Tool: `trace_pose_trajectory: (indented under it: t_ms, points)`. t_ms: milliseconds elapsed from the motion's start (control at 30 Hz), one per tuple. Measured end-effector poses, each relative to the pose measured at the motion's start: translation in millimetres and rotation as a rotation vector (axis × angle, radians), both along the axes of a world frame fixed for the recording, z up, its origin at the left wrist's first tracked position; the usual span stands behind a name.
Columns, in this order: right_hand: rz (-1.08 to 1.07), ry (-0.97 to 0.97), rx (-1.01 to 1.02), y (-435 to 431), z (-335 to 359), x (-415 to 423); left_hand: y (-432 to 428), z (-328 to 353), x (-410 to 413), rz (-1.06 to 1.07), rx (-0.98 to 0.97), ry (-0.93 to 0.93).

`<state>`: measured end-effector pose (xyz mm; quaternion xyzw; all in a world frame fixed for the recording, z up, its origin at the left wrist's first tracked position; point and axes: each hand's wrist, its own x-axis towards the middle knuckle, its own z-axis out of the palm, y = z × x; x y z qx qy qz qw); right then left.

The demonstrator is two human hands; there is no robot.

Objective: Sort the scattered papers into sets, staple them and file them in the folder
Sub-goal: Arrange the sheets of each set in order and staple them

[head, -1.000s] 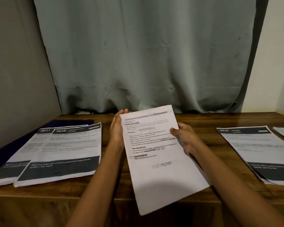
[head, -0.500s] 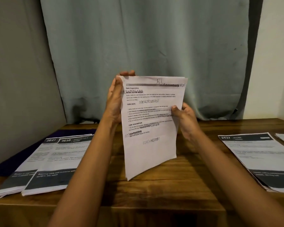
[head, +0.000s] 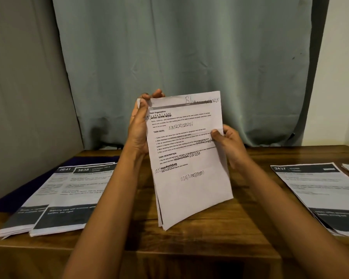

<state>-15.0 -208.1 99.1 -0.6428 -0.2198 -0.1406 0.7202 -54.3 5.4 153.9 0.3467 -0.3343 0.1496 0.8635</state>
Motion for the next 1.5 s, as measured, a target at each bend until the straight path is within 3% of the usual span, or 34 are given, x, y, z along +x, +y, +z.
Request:
trace_pose_trajectory:
  t_ms: [133, 333, 467, 733, 900, 1267, 1500]
  points:
    - [0.003, 0.138, -0.098, -3.4, 11.8, -5.2, 6.3, 4.3, 10.5, 0.067, -0.064, 0.118]
    - [0.013, 0.444, -0.352, -15.2, -12.4, -1.7, 6.9, -53.5, 24.4, 0.024, -0.136, 0.501]
    - [-0.085, 0.490, -0.177, -10.8, -43.0, 2.1, -3.4, -98.4, 29.1, 0.075, -0.136, 0.648]
    - [-0.229, 0.474, 0.115, -1.0, -84.7, 11.0, -11.9, -131.6, 36.1, 0.188, -0.070, 0.713]
    - [-0.292, 0.410, 0.184, 0.2, -87.2, 12.9, -9.9, -133.5, 36.5, 0.213, -0.033, 0.697]
    - [-0.421, 0.204, 0.115, -7.1, -93.3, 7.5, -6.3, -138.3, 36.1, 0.209, -0.026, 0.709]
    - [-0.488, -0.045, -0.129, -16.3, -90.0, 5.9, -4.8, -139.3, 35.9, 0.214, 0.002, 0.716]
